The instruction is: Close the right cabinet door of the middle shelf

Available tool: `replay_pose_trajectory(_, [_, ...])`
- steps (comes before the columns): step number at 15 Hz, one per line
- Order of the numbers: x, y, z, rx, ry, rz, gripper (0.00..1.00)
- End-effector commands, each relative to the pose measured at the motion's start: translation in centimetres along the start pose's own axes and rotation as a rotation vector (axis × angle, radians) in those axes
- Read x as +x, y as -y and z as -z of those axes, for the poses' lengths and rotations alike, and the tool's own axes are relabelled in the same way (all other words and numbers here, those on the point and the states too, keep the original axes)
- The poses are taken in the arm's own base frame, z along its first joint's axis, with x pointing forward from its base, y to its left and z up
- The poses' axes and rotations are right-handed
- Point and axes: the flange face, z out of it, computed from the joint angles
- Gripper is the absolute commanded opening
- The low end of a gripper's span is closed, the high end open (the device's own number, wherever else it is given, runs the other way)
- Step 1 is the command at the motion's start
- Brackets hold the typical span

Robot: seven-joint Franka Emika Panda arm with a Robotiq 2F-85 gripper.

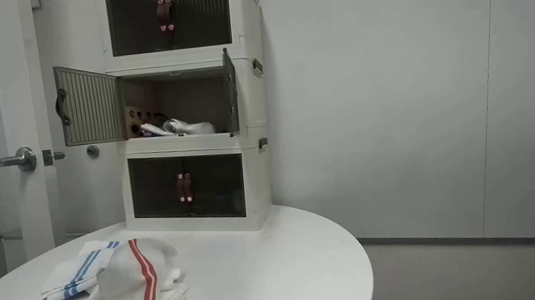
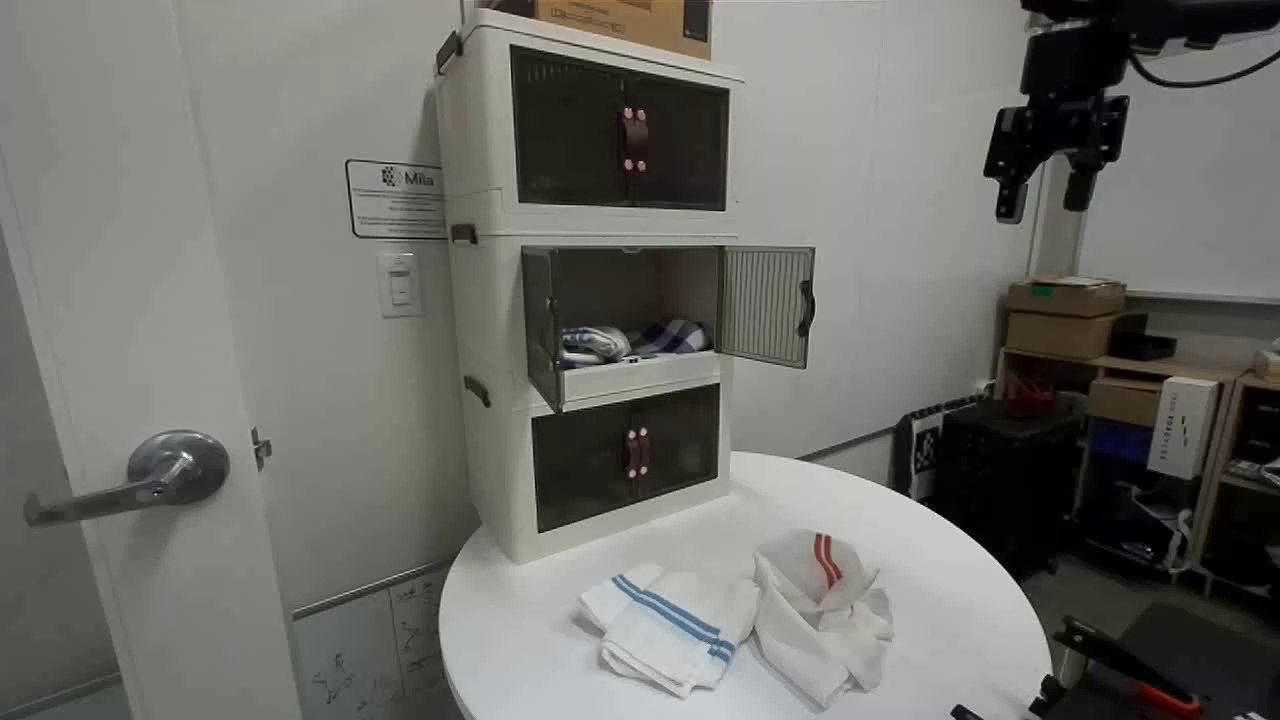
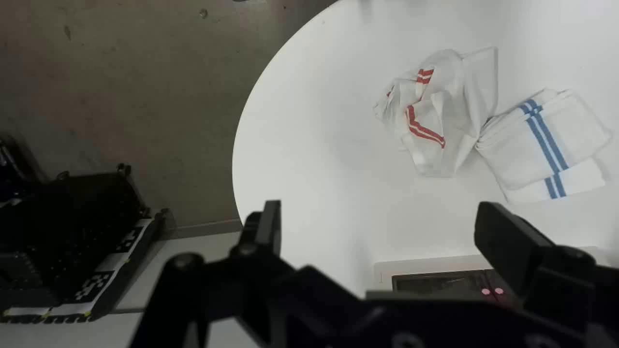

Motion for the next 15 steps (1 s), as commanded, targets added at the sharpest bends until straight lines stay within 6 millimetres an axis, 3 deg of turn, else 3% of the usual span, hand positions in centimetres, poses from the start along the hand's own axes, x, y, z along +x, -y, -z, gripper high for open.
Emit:
replay_pose_trajectory(1, [0.0,0.0,0.1,0.0,0.001,0.0,1.0])
replay_pose_trajectory(9, [0.0,0.0,0.1,0.0,0.001,0.0,1.0])
replay_pose_trajectory(15, [2.1,0.1,-0.2,0.01,-0.027,0.051,1.0])
